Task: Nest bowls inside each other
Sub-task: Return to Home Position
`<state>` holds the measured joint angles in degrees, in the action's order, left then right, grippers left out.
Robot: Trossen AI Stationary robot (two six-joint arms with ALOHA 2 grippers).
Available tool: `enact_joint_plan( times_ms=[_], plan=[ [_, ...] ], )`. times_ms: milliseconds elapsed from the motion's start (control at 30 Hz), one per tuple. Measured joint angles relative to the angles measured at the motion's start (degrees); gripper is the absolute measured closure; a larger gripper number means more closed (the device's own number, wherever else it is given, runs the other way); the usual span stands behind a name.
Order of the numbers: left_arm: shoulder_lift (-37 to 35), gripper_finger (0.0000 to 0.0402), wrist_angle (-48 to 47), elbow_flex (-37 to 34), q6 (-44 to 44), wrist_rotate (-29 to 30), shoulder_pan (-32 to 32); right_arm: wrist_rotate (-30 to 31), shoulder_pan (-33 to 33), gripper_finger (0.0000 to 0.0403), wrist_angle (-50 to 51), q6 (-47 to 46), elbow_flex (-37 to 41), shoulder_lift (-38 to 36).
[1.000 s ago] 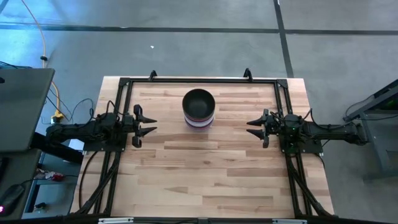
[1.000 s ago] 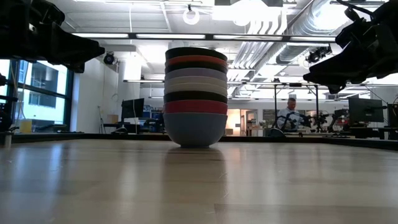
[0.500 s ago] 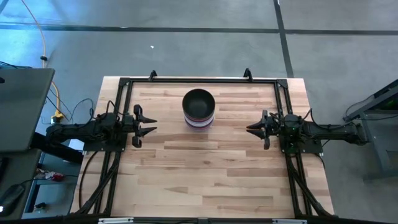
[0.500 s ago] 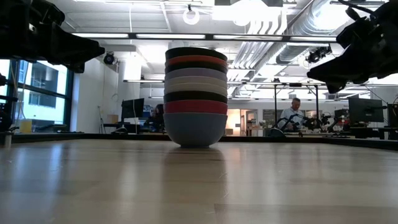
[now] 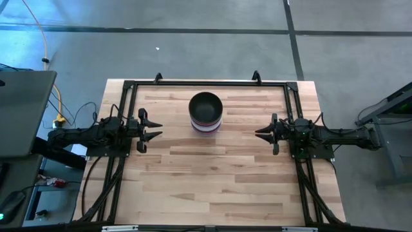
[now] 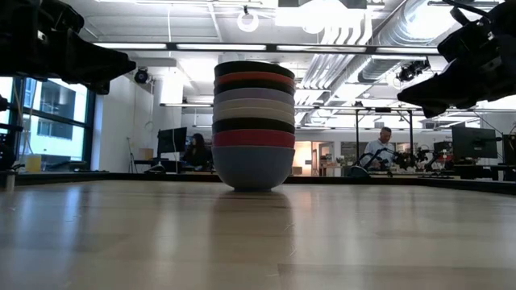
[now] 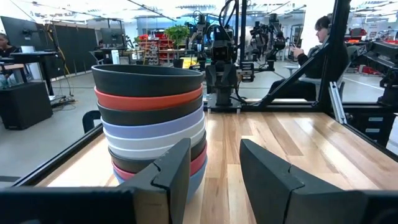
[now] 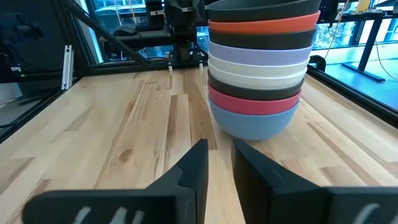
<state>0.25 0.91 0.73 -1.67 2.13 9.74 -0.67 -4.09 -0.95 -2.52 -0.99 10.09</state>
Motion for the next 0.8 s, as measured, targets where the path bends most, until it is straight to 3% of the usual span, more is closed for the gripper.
enact_joint_plan(
  times_ms=[800],
  plan=[
    [0.00, 0.0275, 0.00, 0.00, 0.00, 0.00, -0.02, 0.00, -0.01, 0.0338, 1.33, 0.34, 0.00, 0.04]
  ],
)
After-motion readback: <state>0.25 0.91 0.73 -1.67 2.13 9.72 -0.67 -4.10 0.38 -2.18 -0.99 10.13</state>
